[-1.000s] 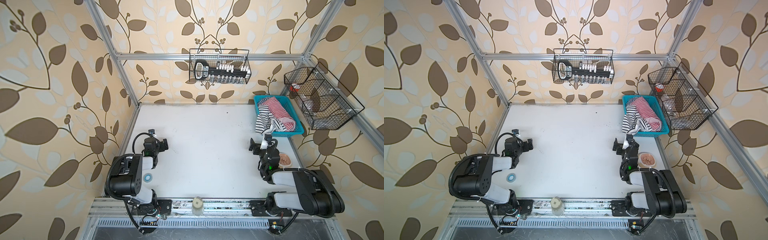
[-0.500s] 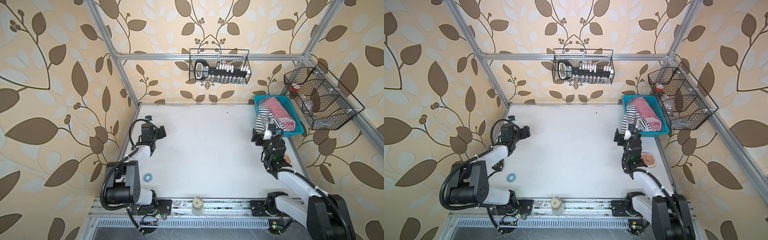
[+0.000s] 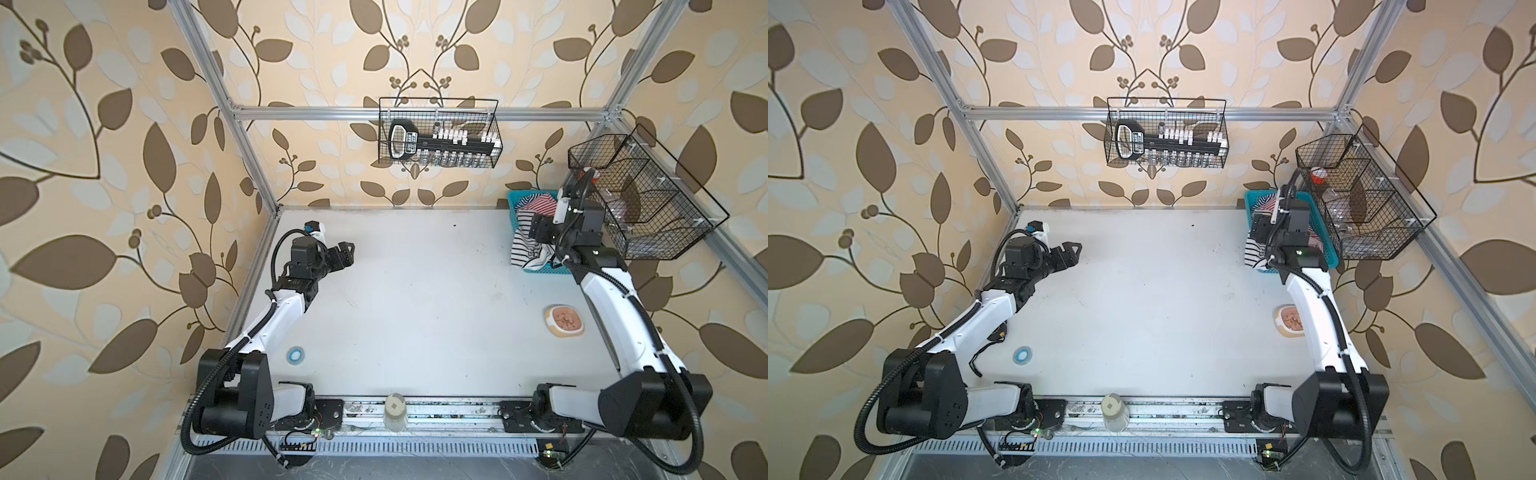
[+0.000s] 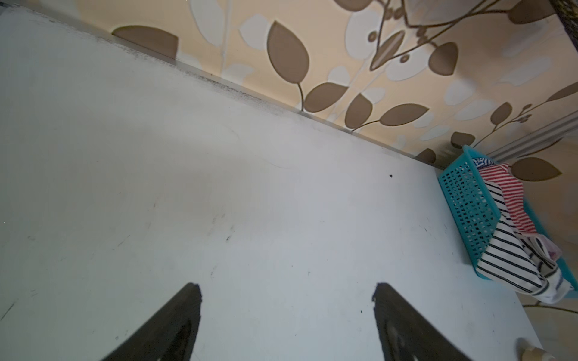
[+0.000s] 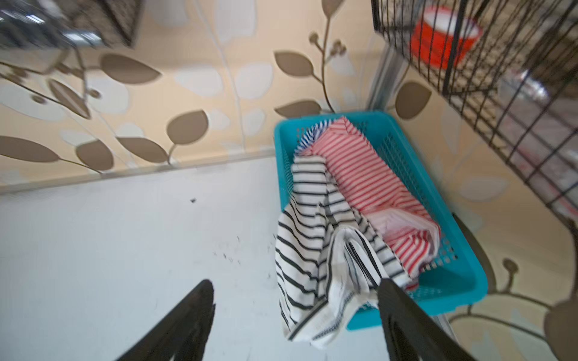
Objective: Fold and stack the tank tops
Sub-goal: 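Reach the right gripper into the teal basket while the left arm rises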
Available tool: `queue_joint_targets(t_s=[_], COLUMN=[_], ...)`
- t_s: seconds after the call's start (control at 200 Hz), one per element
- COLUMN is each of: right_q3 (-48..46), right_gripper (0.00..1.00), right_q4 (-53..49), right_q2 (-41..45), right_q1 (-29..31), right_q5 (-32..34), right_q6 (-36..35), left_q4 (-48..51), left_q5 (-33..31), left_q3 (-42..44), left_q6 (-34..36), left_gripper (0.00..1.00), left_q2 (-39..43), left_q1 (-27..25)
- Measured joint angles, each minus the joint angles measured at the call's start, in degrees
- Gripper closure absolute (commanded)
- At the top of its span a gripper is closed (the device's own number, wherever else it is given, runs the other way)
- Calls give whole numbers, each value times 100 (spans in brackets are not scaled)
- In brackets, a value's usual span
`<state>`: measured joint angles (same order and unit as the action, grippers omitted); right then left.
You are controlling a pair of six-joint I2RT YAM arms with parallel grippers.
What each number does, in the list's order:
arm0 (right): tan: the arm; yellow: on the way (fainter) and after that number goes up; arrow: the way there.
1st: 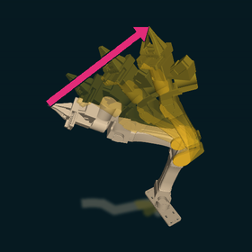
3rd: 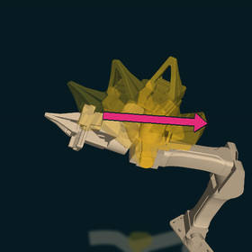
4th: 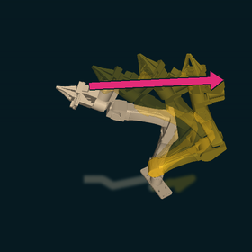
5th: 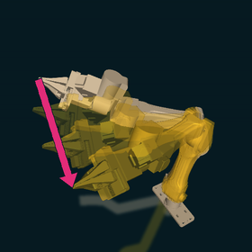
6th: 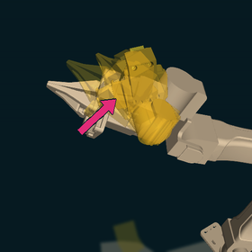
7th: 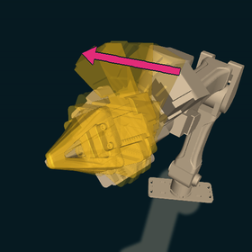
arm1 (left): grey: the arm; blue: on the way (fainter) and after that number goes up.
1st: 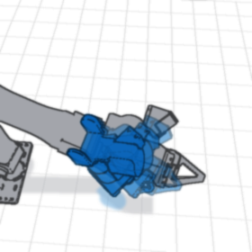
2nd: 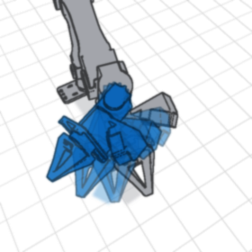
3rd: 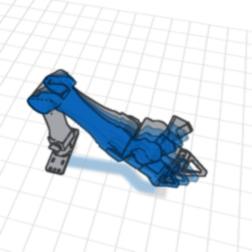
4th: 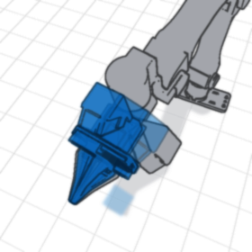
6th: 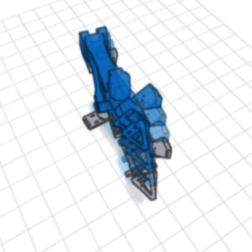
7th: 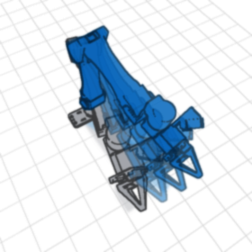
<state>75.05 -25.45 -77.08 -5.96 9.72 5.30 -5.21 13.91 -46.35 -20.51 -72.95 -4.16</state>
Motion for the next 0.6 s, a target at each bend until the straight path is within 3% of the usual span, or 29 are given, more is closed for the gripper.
queue_joint_targets(t_s=[0.195,0.6], right_q3=[564,1104], right_gripper=[23,26], right_q4=[-909,-1432], right_q2=[-793,-2380], right_q1=[-308,-647], right_q5=[7,-76], right_q6=[52,133], left_q4=[162,474], left_q5=[205,267], left_q3=[-42,-146], left_q6=[-74,-68], left_gripper=[11,11], left_q2=[24,-42], left_q1=[-221,-306])
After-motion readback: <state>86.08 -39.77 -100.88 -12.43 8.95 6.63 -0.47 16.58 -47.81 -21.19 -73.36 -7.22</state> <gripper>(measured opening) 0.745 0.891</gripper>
